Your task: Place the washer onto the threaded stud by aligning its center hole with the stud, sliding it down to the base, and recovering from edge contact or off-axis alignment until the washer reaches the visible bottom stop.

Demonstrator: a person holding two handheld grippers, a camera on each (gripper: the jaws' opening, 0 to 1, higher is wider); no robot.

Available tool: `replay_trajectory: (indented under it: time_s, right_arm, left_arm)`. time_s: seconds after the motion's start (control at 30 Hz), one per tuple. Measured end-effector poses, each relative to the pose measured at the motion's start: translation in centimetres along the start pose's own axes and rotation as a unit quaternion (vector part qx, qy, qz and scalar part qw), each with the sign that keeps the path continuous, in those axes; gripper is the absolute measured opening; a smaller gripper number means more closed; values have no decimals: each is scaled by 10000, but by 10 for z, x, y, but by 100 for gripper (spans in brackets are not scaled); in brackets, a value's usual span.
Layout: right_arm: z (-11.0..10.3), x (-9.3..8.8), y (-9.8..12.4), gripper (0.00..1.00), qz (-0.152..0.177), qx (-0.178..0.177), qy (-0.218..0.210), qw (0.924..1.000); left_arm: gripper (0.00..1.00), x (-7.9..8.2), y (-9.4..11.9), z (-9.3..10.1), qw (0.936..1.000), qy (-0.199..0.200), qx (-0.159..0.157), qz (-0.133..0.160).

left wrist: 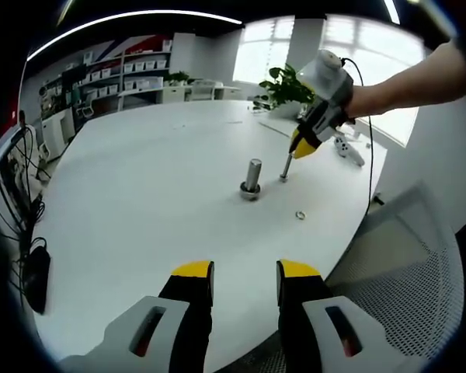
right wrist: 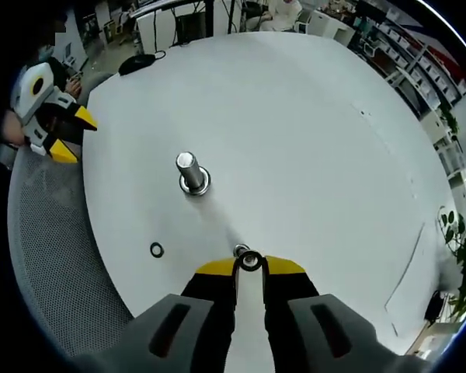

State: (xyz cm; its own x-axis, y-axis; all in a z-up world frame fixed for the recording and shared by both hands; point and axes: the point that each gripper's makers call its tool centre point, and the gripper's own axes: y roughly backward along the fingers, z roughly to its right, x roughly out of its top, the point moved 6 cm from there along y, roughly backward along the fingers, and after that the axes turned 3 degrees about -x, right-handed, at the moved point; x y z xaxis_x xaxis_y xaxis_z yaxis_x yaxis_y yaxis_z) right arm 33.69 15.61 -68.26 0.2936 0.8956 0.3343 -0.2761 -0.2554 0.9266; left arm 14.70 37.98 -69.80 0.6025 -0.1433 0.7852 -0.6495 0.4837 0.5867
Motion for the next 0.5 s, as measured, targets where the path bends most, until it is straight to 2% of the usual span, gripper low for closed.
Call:
replay_trajectory:
  time_s: [0.13, 0.5]
  right_arm:
    - [-1, 0, -4, 14, -58, -25, 144, 9999]
    - [0, 0, -13, 14, -213, 45, 201, 9996]
  left_arm:
    - [30, 0, 0, 1, 10000, -26, -4, -2]
    - [30, 1, 1, 1, 10000, -39, -11, 6]
